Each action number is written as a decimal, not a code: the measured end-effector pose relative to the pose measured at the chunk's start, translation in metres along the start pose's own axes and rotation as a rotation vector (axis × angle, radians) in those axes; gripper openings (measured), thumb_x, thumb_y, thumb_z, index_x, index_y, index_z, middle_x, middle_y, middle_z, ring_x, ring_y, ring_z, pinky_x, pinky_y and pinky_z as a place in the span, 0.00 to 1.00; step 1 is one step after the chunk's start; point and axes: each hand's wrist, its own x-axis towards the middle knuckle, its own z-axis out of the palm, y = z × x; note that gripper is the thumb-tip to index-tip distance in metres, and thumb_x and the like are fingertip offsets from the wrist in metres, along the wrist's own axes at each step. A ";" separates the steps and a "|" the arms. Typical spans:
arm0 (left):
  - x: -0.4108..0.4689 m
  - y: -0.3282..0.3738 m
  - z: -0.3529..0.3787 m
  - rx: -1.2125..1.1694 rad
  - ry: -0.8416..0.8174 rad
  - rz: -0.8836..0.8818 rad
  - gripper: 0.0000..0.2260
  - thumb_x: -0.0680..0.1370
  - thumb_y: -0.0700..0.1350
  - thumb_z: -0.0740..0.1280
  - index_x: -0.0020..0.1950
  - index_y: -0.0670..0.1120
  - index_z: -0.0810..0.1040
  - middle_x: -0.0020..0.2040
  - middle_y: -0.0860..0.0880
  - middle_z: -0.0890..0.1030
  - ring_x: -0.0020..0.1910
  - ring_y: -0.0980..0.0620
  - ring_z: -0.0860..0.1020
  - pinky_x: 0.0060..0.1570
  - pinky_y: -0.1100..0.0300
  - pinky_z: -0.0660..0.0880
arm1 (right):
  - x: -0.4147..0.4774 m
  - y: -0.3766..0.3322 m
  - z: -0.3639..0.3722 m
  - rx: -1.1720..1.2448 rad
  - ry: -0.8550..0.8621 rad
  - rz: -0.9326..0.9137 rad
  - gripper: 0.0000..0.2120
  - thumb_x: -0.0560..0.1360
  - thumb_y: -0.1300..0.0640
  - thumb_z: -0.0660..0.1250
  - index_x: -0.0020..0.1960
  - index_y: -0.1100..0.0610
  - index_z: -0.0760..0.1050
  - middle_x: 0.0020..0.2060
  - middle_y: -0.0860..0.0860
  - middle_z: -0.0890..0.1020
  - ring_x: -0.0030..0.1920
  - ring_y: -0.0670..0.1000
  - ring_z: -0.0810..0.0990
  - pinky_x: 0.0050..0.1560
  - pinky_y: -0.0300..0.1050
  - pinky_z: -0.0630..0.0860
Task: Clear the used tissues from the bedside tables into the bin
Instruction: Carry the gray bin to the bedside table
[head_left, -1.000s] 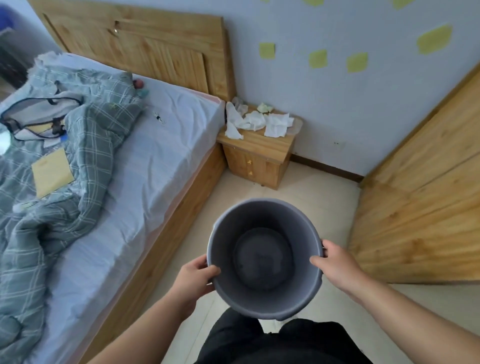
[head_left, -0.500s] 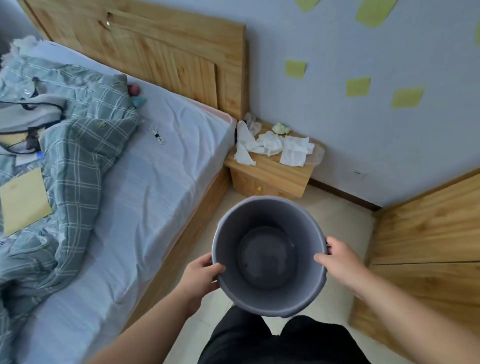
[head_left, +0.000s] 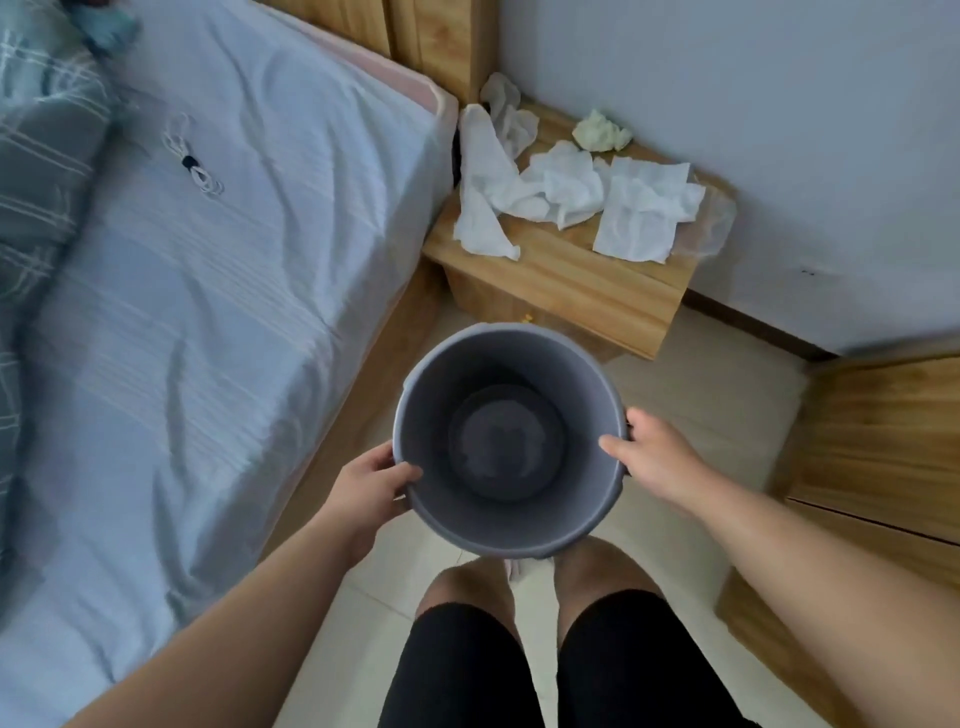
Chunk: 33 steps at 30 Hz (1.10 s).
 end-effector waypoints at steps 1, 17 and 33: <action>0.028 -0.007 0.003 0.003 0.002 -0.008 0.14 0.80 0.37 0.72 0.56 0.56 0.87 0.51 0.52 0.90 0.50 0.50 0.89 0.40 0.57 0.86 | 0.027 0.007 0.007 0.000 -0.018 -0.001 0.04 0.80 0.56 0.69 0.52 0.55 0.77 0.48 0.56 0.85 0.49 0.57 0.84 0.55 0.61 0.82; 0.286 -0.074 0.034 -0.008 0.040 0.056 0.14 0.84 0.36 0.67 0.68 0.50 0.77 0.59 0.48 0.84 0.54 0.50 0.84 0.51 0.55 0.82 | 0.296 0.088 0.109 0.216 -0.149 0.011 0.15 0.82 0.66 0.66 0.67 0.54 0.77 0.58 0.56 0.85 0.56 0.56 0.85 0.50 0.51 0.83; 0.059 -0.008 0.032 0.197 -0.031 -0.010 0.16 0.85 0.49 0.67 0.73 0.50 0.78 0.61 0.51 0.84 0.56 0.52 0.85 0.55 0.56 0.81 | 0.085 -0.003 0.007 0.149 -0.157 0.162 0.09 0.83 0.58 0.66 0.63 0.51 0.76 0.52 0.50 0.84 0.50 0.52 0.86 0.53 0.52 0.84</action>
